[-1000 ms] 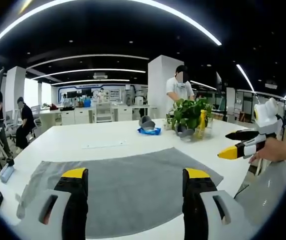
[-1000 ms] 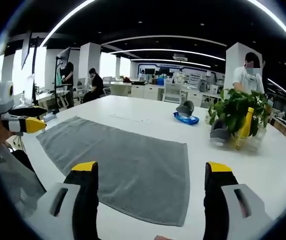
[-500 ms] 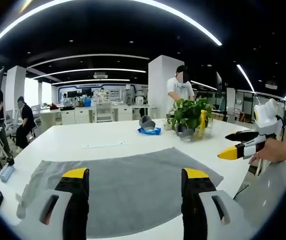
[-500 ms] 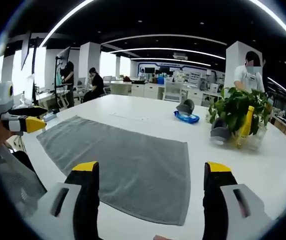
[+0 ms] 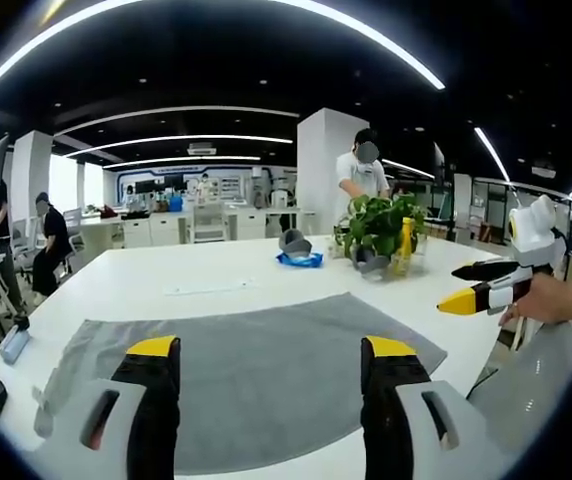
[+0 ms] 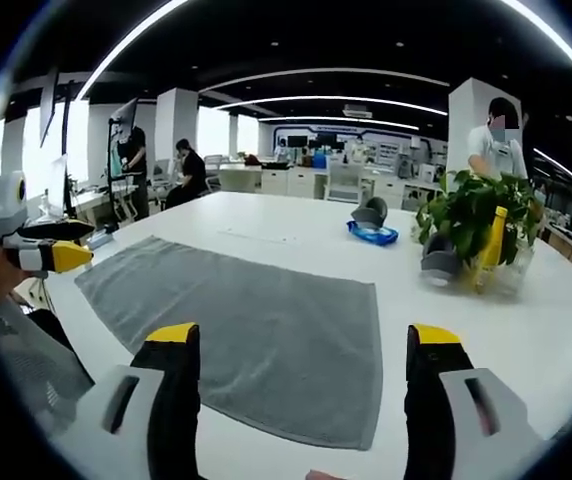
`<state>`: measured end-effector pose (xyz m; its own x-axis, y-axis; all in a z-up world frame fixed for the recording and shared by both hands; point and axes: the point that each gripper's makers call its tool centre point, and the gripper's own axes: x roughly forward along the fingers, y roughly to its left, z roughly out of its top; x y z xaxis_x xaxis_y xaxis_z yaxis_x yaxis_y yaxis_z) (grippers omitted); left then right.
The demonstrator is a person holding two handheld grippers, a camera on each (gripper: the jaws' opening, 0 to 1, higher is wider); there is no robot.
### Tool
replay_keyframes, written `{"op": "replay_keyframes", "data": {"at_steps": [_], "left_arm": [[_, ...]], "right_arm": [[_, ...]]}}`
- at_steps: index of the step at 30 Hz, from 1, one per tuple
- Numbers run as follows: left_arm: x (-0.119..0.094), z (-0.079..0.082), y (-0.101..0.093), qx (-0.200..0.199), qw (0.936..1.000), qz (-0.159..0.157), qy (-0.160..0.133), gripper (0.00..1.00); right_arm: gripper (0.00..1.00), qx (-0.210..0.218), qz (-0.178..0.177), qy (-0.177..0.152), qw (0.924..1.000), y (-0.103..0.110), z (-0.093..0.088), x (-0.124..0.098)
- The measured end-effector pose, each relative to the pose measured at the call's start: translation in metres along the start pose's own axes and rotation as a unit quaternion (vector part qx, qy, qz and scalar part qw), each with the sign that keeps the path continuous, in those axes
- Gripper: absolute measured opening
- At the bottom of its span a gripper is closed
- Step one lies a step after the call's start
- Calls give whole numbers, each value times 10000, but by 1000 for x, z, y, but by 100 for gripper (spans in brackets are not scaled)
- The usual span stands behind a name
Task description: Fold the towel on the table until its edges align and the towel forms a compact rectangular stack.
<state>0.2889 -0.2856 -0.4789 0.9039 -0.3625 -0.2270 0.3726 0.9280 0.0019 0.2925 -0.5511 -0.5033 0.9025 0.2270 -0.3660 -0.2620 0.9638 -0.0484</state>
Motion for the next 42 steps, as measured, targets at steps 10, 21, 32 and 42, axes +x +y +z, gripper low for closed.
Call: {"op": "replay_keyframes", "data": {"at_steps": [10,21,32,42], "left_arm": [[0,-2,1,17,10000,6,49,73],[1,-2,2,-51,10000,12,56,71],[0,-2,2,-12,10000,39,89,70],[1,-17,13,-73,9986,299,421,69]], "right_arm": [[83,49,26,44,10000,0,-2,0],[83,-97,-55,22,9999,-3,1,1],[83,-21,9,26,10000,-1,1,1],[82,265,303,291,9988,6,-12,6]]}}
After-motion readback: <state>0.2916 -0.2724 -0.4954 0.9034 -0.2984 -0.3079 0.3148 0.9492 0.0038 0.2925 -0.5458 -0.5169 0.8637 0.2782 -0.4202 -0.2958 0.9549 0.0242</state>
